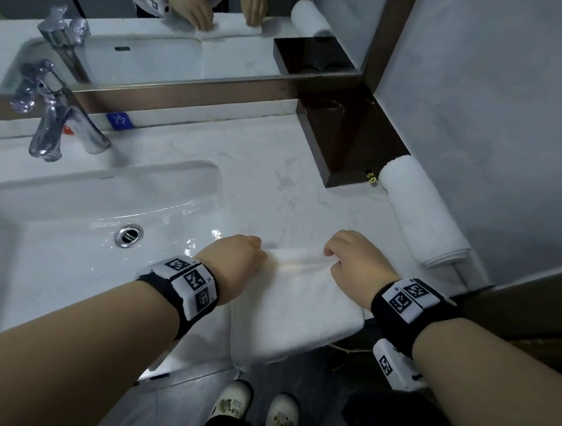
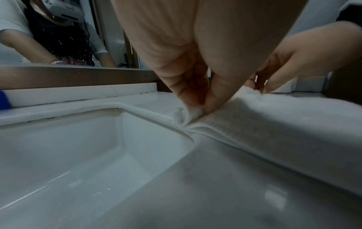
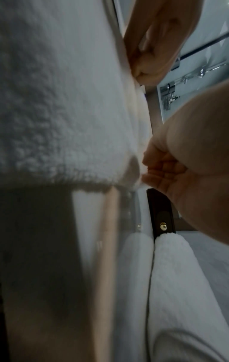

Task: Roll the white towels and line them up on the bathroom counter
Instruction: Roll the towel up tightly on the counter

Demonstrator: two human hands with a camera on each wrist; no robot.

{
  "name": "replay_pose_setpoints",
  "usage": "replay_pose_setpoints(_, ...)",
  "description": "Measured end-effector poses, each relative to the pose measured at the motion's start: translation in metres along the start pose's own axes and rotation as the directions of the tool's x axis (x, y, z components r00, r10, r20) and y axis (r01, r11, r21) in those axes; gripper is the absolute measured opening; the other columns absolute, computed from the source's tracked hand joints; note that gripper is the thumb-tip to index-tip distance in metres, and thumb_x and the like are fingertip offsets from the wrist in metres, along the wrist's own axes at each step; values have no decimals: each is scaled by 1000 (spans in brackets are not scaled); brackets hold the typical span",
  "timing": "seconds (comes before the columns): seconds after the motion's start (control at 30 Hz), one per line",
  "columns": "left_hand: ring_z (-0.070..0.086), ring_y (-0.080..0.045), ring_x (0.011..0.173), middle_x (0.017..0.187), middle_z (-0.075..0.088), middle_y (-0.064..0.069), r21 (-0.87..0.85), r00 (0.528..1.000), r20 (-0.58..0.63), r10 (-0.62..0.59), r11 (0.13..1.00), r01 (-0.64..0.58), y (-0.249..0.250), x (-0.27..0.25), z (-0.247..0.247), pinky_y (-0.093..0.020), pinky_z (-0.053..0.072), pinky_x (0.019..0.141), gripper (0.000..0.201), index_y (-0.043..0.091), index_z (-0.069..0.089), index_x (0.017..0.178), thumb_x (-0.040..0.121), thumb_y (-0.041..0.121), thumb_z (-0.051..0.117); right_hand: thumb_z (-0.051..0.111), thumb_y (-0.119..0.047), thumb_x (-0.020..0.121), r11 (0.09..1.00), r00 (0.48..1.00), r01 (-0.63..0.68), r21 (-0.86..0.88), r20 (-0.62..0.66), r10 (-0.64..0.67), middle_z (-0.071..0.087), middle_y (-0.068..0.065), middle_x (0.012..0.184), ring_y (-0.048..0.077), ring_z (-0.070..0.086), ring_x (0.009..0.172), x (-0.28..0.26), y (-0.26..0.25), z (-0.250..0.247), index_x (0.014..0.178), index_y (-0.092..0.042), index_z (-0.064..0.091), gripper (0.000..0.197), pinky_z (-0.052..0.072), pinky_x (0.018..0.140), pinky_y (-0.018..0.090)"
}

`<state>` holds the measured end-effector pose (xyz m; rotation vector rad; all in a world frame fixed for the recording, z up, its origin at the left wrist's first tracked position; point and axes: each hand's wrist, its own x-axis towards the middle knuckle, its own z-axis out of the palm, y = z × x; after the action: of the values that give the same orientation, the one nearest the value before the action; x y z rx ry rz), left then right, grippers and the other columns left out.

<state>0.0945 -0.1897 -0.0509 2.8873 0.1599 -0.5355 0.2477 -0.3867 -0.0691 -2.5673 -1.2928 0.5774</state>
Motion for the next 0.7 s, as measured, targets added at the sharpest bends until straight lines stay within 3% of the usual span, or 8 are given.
replay_pose_setpoints(0.1,54,-21,89,101,53,2,-99,998,22,-55,993,57,-2,-2,1,-29,42,74,17,18,62,93,95,13,45,43,-13,96,1000,999,-1,-31,-48,0,54,-4,105,16,47,104,-5,-5,0,98,-14,61,18,34,83,21)
replay_pose_setpoints(0.2,55,-20,91,99,59,3,-201,990,11,-138,970,137,-2,1,-5,-26,38,71,12,22,60,90,95,18,49,42,-23,99,998,996,-52,-38,-68,49,55,0,95,20,50,95,-4,-10,-1,93,-13,57,19,40,79,29)
replay_pose_setpoints(0.27,56,-21,88,94,62,3,-251,982,15,-190,950,188,-1,5,-9,-27,40,69,13,23,55,83,94,20,50,41,-27,100,994,993,-111,-19,-47,110,56,1,99,22,52,95,0,-14,-4,104,-13,55,20,41,78,31)
replay_pose_setpoints(0.37,59,-22,85,92,64,0,-251,968,34,-247,936,247,2,11,-13,-27,43,68,12,20,59,85,94,20,51,42,-31,101,990,990,-135,-49,41,137,56,5,113,23,54,103,6,-18,-10,123,-17,55,30,43,87,31)
replay_pose_setpoints(0.53,53,-23,82,96,60,-4,-195,961,32,-273,942,274,7,16,-8,-30,40,67,11,14,51,94,97,21,43,48,-31,99,980,977,-186,-75,96,192,51,8,119,25,54,105,13,-25,-16,121,-16,59,29,43,90,32)
replay_pose_setpoints(0.7,57,-27,99,117,55,-8,-248,959,52,-279,926,283,4,19,-3,-31,43,79,22,12,49,116,99,26,50,54,-28,97,972,964,-226,-70,128,233,44,9,126,26,54,106,18,-32,-22,120,-13,57,28,45,93,34)
